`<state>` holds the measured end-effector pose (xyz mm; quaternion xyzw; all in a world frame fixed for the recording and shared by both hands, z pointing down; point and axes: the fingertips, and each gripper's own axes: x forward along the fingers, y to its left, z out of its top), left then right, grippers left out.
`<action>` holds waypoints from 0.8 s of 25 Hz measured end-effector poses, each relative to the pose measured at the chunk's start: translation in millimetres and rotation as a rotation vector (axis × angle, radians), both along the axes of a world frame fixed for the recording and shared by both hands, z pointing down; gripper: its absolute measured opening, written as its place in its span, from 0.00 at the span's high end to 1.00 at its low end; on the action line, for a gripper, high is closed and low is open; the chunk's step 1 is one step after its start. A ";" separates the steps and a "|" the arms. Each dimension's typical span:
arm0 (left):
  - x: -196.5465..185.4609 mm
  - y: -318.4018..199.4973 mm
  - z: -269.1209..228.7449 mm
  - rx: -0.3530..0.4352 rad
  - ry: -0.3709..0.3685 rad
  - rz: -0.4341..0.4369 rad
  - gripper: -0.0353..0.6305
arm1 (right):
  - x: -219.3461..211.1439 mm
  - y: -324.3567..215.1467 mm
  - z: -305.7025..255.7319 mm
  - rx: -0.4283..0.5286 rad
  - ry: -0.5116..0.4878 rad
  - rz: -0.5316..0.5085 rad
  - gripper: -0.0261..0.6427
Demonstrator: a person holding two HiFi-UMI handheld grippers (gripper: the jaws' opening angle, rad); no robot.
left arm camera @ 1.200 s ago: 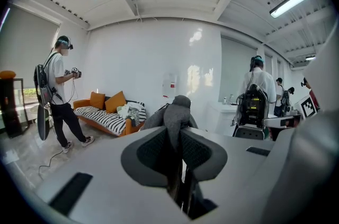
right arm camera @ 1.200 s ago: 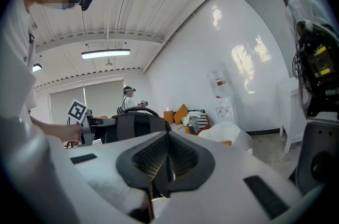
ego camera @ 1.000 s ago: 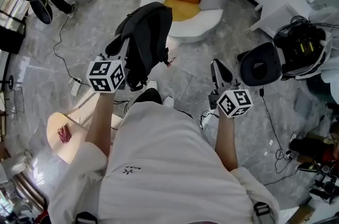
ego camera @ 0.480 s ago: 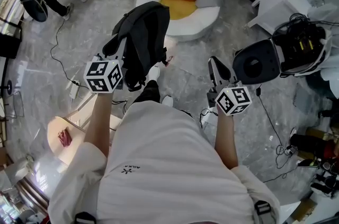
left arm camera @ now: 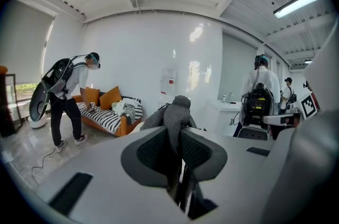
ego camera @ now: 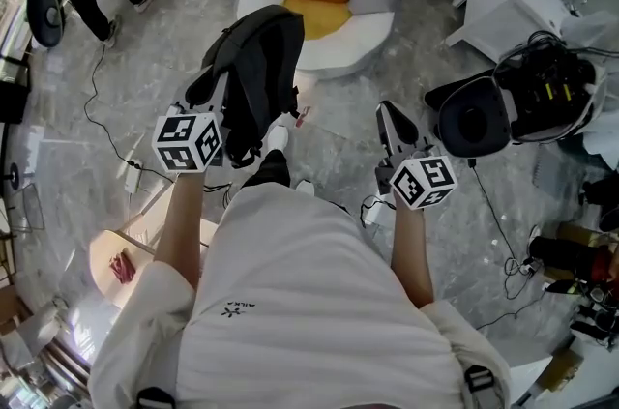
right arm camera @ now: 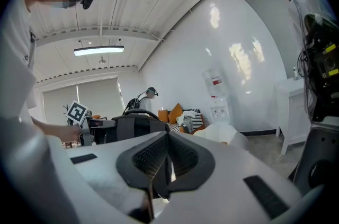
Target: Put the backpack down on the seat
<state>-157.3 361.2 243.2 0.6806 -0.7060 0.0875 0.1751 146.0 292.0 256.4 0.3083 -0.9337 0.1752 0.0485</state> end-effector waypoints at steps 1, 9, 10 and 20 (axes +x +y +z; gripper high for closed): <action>-2.0 -6.1 1.3 -0.002 0.002 0.004 0.83 | -1.7 -5.1 1.6 -0.005 0.003 0.003 0.92; -20.9 -58.0 11.5 -0.021 0.023 0.027 0.83 | -27.1 -49.7 9.4 -0.035 0.021 0.004 0.92; -23.2 -62.4 11.1 -0.022 0.024 0.031 0.83 | -30.8 -53.3 8.3 -0.035 0.023 0.003 0.92; -56.8 -112.1 21.7 -0.049 0.039 0.085 0.83 | -69.0 -93.0 5.6 -0.039 0.038 0.043 0.92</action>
